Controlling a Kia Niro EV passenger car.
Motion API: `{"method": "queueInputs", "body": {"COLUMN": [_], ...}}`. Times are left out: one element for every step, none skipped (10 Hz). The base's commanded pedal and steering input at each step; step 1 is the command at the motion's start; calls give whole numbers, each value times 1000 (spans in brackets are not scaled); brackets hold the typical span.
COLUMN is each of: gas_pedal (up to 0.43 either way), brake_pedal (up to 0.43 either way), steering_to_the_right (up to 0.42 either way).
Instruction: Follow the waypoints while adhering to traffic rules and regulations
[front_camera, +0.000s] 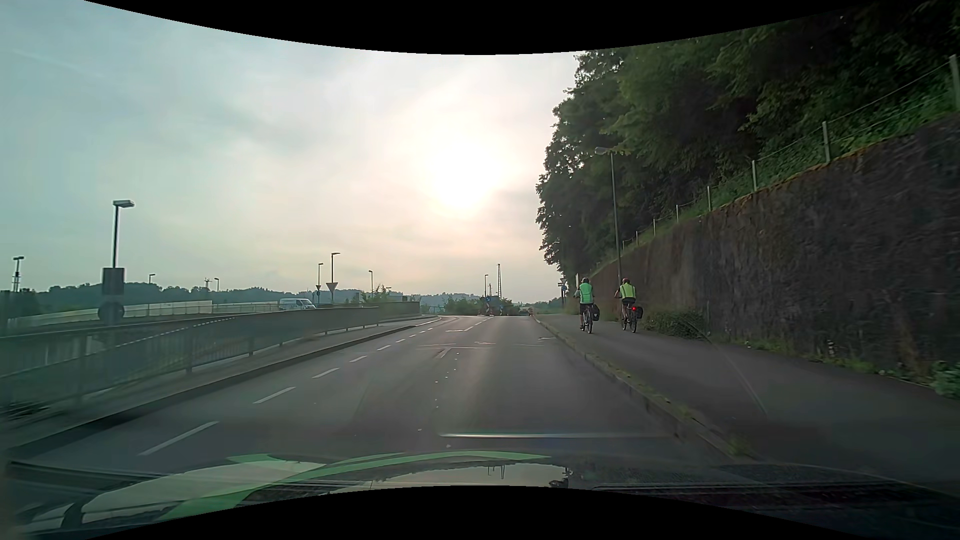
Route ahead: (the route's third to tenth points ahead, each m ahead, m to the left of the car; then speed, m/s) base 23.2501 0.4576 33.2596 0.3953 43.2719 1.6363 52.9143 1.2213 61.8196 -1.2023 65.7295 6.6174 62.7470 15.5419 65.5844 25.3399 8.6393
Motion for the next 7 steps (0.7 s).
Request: {"method": "queueInputs", "body": {"gas_pedal": [79, 79, 79, 79, 67, 67, 47], "brake_pedal": [0, 0, 0, 0, 0, 0, 0], "steering_to_the_right": [-2, -2, -2, -2, -2, -2, -2]}}
